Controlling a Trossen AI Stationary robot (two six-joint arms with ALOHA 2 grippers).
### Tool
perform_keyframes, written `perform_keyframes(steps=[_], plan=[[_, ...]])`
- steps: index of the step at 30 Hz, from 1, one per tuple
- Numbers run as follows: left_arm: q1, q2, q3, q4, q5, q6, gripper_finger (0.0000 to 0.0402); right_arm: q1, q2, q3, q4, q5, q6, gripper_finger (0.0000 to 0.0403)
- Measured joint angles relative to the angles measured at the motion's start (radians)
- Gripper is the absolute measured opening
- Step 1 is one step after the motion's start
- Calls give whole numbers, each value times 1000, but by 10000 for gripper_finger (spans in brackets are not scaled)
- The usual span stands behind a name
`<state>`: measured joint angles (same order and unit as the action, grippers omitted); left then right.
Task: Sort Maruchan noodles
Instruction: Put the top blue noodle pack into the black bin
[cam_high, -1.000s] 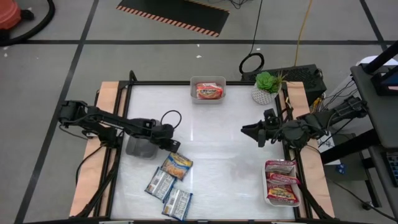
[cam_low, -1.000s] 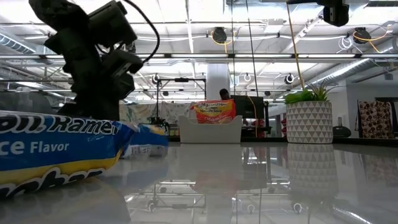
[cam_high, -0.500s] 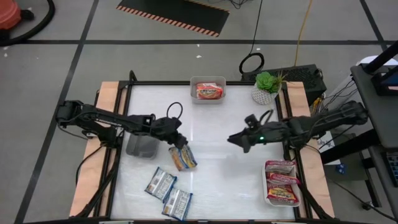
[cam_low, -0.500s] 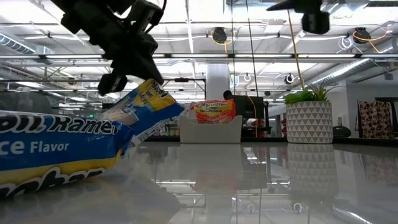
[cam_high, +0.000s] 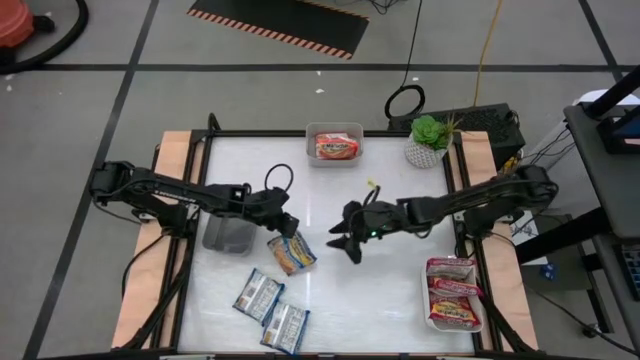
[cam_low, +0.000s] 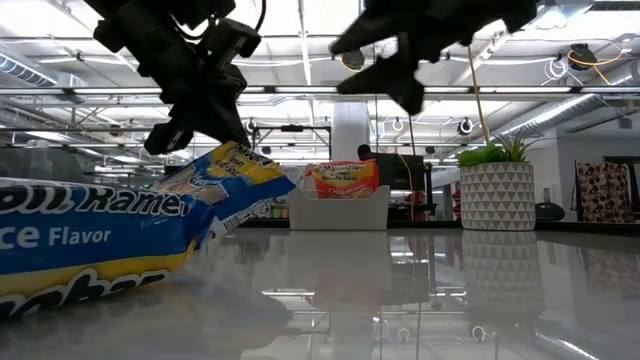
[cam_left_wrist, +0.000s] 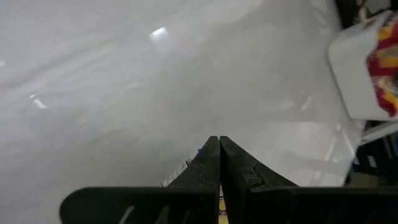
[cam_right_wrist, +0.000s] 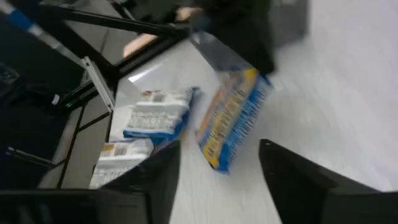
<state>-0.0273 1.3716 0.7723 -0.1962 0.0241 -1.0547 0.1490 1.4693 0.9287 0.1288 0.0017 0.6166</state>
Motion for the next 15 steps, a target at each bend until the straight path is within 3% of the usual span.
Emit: perform_keyframes(steps=[8,15], plan=[[-2,0,0,-8,-44,-58,0,-13,163,0,102,-4,82,320],[-8,0,0,9,-63,-77,0,-39,282,0,247,-138,175,345]])
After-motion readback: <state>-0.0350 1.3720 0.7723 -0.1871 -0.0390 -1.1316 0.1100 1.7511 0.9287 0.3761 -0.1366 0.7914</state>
